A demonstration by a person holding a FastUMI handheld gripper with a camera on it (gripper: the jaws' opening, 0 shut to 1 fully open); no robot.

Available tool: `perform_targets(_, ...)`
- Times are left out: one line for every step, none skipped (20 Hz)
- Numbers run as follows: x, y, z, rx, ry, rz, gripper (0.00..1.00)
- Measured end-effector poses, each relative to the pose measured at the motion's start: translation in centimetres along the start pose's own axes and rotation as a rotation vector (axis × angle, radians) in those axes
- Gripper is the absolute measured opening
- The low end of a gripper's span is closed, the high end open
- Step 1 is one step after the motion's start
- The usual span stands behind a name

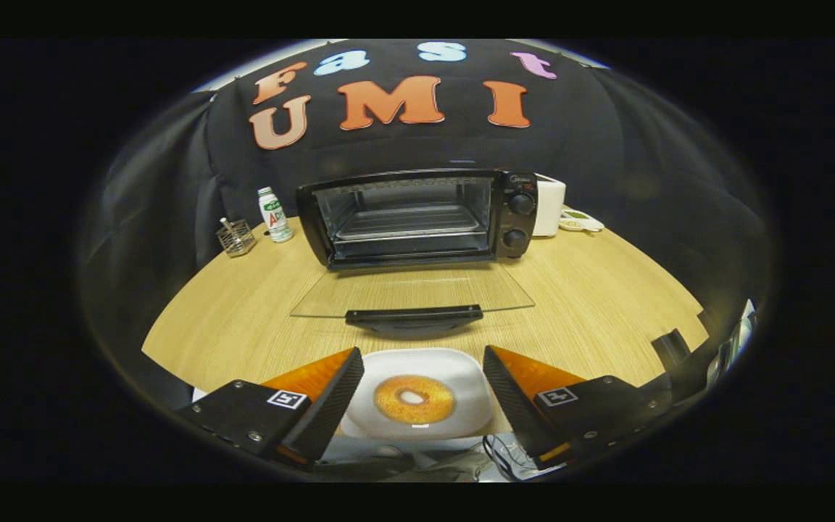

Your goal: Open the toaster oven, put the food inside, and close the toaster oven door.

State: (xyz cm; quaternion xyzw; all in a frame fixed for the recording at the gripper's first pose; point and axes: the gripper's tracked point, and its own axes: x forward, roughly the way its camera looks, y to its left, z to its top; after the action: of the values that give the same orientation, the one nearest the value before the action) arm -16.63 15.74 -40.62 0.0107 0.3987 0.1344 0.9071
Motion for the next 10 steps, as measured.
perform_targets(-0.4, 0.3, -0.6, -0.011, 0.006, 0.011, 0.99)
perform_targets(-0.6, 0.4, -1.2, -0.026, 0.016, 0.015, 0.99)
perform_targets(-0.8, 0.4, -2.0, -0.038, 0.027, 0.014, 0.99)
perform_targets(-0.8, 0.3, -2.7, -0.045, 0.041, 0.011, 0.99)
perform_targets(-0.8, 0.1, -3.5, -0.046, 0.057, 0.007, 0.99)
perform_targets(-0.7, 0.0, -4.2, -0.046, 0.073, 0.005, 0.99)
perform_targets(-0.6, 0.2, -5.1, -0.048, 0.091, 0.006, 0.99)
perform_targets(-0.6, 0.3, -5.7, -0.049, 0.105, 0.01, 0.99)
perform_targets(-0.3, 0.4, -6.0, -0.05, 0.113, 0.012, 0.99)
perform_targets(-0.1, 0.5, -6.2, -0.055, 0.12, 0.016, 0.99)
